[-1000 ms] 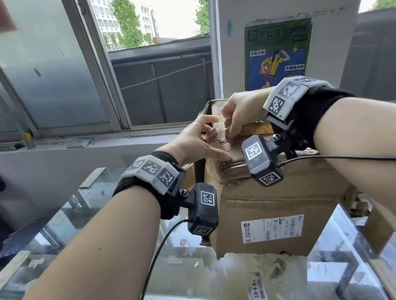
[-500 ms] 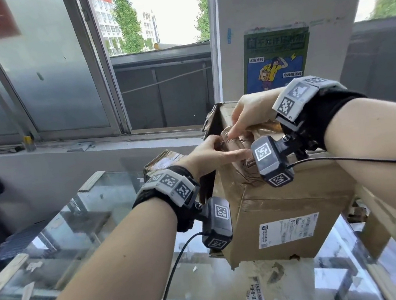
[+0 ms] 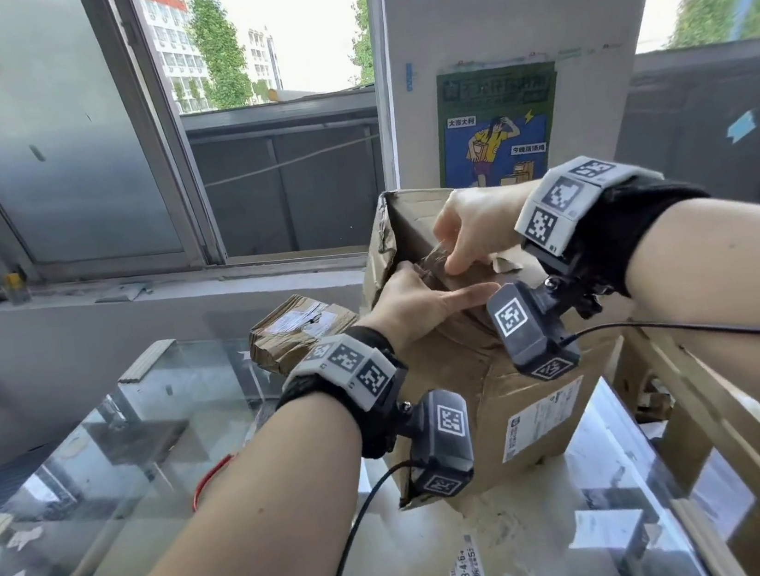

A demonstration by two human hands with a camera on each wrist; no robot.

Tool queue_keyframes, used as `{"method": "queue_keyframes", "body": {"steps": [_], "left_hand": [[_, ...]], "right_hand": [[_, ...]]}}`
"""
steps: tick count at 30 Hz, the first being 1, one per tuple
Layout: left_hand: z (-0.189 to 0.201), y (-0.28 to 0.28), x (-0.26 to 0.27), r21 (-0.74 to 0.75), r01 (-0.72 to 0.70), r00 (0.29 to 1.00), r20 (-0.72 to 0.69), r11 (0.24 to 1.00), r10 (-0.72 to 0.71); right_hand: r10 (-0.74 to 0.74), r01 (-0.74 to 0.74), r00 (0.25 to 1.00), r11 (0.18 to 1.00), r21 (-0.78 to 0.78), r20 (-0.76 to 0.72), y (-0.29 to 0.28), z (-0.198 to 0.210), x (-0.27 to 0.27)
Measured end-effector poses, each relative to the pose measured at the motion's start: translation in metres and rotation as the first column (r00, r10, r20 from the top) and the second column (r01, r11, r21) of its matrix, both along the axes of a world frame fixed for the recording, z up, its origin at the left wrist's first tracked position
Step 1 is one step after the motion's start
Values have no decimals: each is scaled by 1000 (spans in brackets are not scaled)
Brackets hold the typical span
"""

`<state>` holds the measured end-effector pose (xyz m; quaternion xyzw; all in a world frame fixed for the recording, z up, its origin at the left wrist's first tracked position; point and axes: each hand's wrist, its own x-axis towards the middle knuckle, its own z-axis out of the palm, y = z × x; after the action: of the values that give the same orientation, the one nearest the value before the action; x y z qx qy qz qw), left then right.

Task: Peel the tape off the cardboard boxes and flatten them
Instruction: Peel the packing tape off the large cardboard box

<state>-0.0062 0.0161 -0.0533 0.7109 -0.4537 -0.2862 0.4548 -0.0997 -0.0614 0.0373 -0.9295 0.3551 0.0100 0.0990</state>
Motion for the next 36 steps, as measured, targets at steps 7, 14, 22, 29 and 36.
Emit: {"method": "queue_keyframes", "body": {"steps": [7,14,22,29,36], "left_hand": [[8,3,10,-83,52,970,-232,995,-70],[2,6,16,-157,127,912,-370,979,-177],[2,3,10,-121,20,941,-332,992,-59],[4,-3,3,-138,-65,948,-319,988,18],[4,-5,11,-182,-41,982,-187,982,6]], "right_hand": [[-14,12,996,1000,21,91,-6,6,-13],[-13,13,995,1000,0,95,-2,5,-11],[-46,46,997,999,7,67,1,7,-9],[-34,44,996,991,-127,76,7,0,-9],[-48,68,987,989,-131,151,10,-2,-12]]}}
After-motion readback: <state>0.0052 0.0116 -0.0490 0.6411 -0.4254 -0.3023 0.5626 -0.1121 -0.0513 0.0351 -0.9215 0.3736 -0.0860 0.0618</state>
